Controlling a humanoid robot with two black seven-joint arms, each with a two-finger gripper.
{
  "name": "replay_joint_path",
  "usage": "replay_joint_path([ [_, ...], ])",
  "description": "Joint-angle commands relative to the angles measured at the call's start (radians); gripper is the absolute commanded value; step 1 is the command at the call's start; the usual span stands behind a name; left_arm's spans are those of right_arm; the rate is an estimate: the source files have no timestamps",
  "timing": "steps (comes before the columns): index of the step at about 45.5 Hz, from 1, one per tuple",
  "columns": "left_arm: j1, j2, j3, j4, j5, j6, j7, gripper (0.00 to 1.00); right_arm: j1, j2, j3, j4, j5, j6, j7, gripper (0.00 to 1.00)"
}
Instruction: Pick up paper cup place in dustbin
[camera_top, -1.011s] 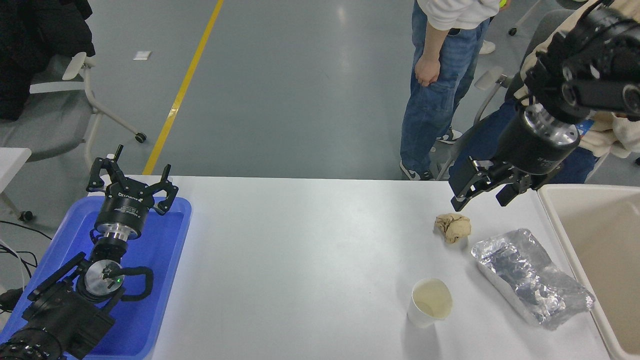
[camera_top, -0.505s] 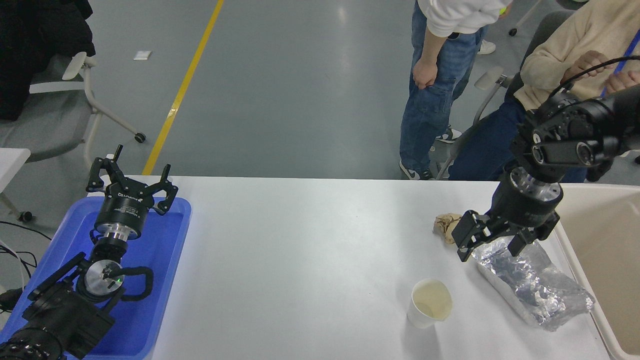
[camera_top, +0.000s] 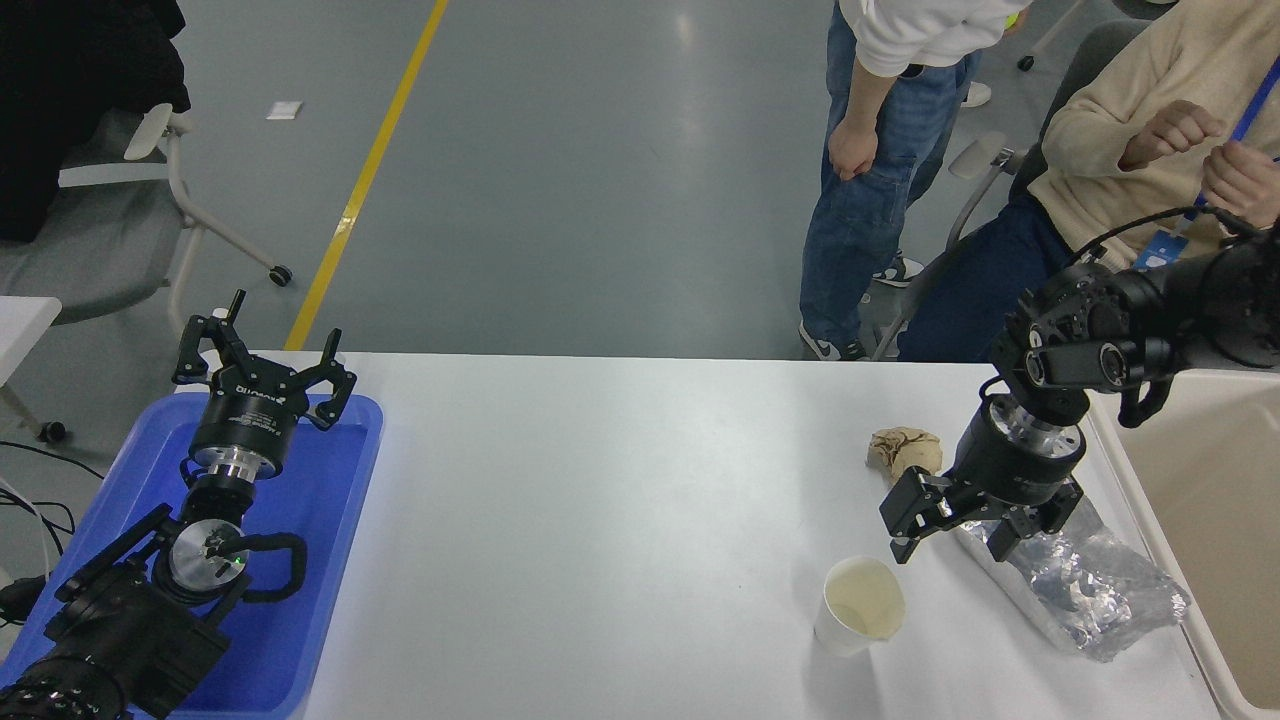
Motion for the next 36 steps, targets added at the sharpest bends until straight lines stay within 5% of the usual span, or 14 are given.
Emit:
replay_joint_path([
  [1, 0.000, 0.000, 0.000, 0.000, -0.001, 0.000, 0.000, 1.00, -0.035, 0.004, 0.017, -0.003, 0.033, -0.033, -0.010, 1.00],
  [36, 0.000, 0.000, 0.000, 0.000, -0.001, 0.000, 0.000, 1.00, -0.178, 0.012, 0.031, 0.005, 0.029, -0.208, -0.021, 0.97],
])
